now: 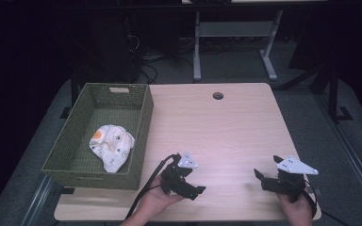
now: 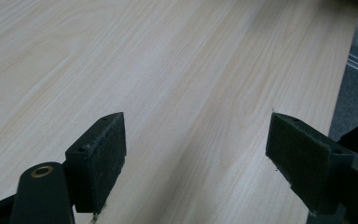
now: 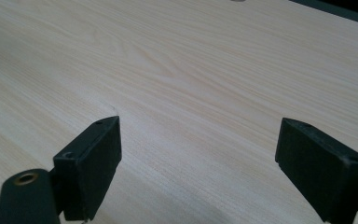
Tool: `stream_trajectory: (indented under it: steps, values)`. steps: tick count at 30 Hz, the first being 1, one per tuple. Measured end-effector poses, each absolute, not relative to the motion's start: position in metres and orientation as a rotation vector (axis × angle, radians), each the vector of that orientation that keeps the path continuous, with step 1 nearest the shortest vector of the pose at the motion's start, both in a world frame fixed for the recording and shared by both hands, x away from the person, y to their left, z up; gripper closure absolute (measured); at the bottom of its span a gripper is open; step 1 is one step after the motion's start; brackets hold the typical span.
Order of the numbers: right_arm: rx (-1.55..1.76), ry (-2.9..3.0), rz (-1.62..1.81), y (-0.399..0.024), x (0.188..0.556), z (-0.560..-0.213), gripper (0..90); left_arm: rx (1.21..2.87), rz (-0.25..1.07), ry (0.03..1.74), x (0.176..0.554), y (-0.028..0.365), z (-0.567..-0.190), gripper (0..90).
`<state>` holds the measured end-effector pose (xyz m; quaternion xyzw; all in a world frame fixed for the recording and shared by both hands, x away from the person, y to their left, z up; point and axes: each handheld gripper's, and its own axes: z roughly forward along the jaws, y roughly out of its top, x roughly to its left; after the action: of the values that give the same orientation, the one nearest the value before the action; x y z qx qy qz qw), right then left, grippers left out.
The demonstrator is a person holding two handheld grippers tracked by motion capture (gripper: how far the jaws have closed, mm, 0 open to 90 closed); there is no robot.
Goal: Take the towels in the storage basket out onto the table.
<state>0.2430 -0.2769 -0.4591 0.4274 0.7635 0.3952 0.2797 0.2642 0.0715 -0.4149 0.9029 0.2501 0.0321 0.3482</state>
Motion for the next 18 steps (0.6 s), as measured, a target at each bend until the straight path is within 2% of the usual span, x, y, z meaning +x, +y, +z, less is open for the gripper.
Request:
stream_trajectory:
  steps: [4,18]
  values:
    - [1.146,2.047,1.060,-0.277,0.243,-0.459,14.0,2.322,0.011,0.657,0.271,0.078,-0.403,19.8]
    - [1.147,2.044,1.059,-0.278,0.244,-0.459,13.9,2.287,-0.013,0.689,0.292,0.097,-0.360,22.1]
